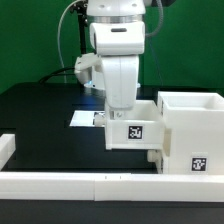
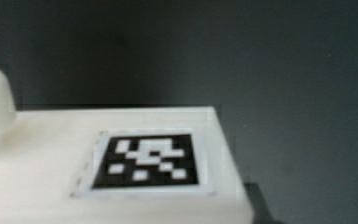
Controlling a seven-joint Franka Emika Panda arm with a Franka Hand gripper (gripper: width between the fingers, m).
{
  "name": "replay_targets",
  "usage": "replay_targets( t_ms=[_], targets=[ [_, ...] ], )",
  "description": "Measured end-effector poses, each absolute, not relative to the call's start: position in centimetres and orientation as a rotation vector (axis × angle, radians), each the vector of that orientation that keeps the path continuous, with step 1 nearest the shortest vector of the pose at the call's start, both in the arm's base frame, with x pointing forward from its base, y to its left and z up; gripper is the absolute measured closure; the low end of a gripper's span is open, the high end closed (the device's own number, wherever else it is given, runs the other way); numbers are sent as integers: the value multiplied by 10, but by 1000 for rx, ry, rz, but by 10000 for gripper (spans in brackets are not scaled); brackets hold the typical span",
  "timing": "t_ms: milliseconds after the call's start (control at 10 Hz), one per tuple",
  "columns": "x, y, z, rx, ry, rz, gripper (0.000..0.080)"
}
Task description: Assemble drawer
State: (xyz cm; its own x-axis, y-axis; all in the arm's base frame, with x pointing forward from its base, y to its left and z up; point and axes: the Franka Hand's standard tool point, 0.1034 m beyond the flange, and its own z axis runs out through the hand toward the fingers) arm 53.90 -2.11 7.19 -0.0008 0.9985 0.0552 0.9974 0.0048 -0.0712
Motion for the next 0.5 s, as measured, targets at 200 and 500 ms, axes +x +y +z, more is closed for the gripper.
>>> replay_targets(
  t_ms=[200, 500],
  targets=[
    [539, -18, 70, -2156, -2156, 14, 759],
    [538, -14, 67, -2151, -2152, 19, 759]
  ],
)
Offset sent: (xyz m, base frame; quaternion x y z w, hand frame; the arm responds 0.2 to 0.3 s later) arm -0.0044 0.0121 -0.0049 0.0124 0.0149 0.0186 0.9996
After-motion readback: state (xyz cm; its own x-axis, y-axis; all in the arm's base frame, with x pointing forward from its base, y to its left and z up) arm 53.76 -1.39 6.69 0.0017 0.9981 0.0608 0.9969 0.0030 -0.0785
